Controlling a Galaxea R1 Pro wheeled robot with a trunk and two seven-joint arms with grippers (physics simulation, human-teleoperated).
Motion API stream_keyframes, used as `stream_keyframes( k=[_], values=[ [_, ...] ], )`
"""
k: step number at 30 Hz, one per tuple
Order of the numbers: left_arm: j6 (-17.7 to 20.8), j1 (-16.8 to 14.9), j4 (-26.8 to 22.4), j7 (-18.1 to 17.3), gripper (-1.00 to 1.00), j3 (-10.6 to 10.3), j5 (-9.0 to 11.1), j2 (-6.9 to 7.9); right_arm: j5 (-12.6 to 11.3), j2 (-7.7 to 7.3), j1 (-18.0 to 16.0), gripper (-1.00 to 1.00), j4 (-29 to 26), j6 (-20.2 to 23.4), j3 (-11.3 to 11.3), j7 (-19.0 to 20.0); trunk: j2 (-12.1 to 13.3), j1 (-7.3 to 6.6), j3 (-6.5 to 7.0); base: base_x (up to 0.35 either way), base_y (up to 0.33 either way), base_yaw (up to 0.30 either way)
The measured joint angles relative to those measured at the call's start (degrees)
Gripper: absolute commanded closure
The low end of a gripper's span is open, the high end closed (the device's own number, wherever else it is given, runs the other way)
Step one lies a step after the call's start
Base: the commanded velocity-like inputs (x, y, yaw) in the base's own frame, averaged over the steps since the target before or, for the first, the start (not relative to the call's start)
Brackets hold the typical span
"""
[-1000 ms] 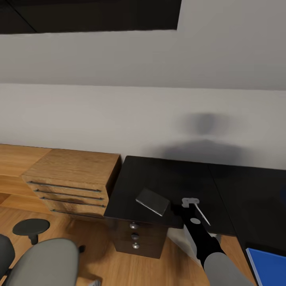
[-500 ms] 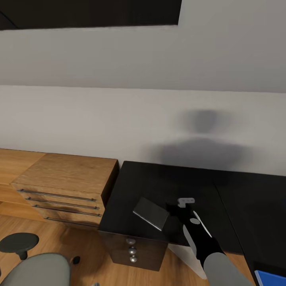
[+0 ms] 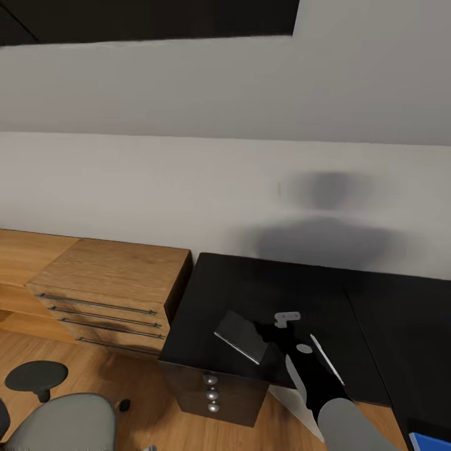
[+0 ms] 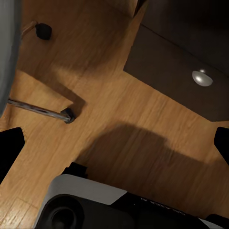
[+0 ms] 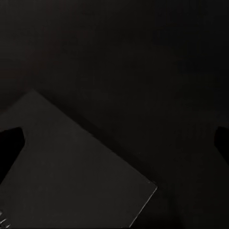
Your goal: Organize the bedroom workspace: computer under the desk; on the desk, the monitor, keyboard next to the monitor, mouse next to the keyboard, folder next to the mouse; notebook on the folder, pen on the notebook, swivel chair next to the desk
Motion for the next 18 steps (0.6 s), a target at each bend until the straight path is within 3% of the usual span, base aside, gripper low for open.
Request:
stream_keyframes(
  k=[10, 18],
  values=[
    [-0.08, 0.0, 0.0, 0.0, -1.0, 0.02, -0.08, -0.06, 0.01, 0.23, 0.0, -1.0, -0.03, -0.06, -0.13, 0.02, 0.0, 0.0, -0.68, 0.0, 0.0, 0.18],
    [-0.14, -0.01, -0.06, -0.01, -1.0, -0.45, -0.09, -0.06, 0.2, 0.0, 0.01, -1.0, -0.09, -0.26, -0.21, -0.05, 0.0, 0.0, -0.89, 0.0, 0.0, 0.056]
  ],
)
